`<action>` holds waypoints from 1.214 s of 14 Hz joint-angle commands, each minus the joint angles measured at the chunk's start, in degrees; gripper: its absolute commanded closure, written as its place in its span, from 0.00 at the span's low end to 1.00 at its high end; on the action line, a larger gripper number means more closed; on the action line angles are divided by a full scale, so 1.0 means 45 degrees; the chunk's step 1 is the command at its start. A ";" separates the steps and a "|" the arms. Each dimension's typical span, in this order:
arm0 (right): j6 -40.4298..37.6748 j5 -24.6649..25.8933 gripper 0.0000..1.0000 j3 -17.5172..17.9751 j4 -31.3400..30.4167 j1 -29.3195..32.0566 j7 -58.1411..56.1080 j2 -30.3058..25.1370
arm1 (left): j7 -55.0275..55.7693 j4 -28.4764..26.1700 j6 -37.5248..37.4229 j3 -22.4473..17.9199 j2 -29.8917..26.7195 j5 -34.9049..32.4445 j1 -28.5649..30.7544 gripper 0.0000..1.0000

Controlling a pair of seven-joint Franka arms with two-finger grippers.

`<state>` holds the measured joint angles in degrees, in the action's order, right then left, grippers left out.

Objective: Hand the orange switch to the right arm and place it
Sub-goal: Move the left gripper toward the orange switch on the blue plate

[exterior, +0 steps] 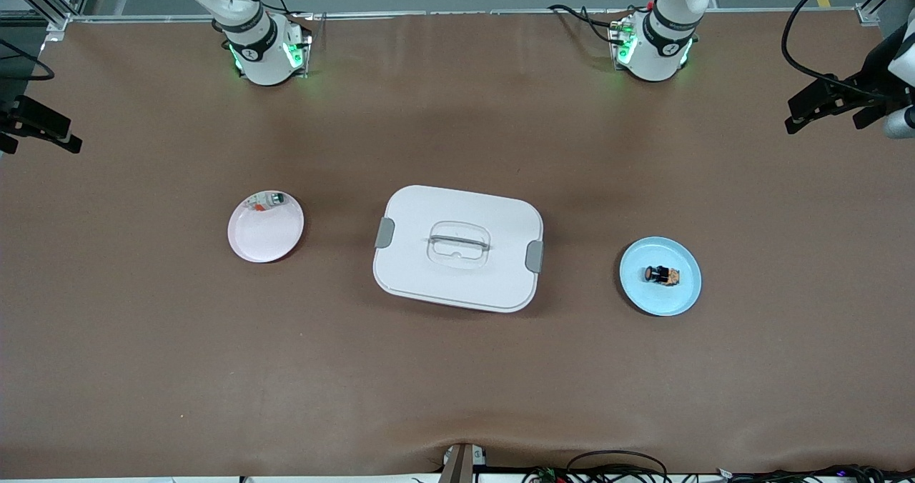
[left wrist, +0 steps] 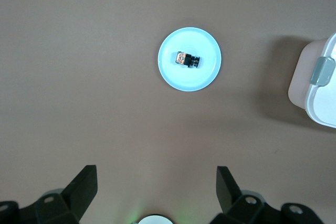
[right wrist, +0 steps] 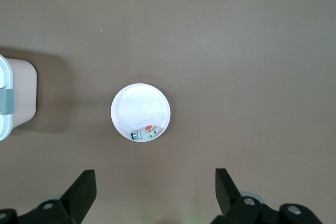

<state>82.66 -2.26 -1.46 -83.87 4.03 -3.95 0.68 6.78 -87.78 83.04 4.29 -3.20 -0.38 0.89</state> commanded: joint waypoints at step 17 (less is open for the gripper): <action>0.0185 -0.0006 0.00 -0.0008 -0.0151 0.0023 -0.0020 -0.0210 | -0.0139 -0.1661 0.3355 0.0101 0.2157 -0.0678 -0.0120 0.00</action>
<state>83.24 -2.26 -1.47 -83.88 4.03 -3.95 0.68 6.66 -91.43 93.57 4.40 6.83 -2.30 0.81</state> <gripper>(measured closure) 0.000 0.000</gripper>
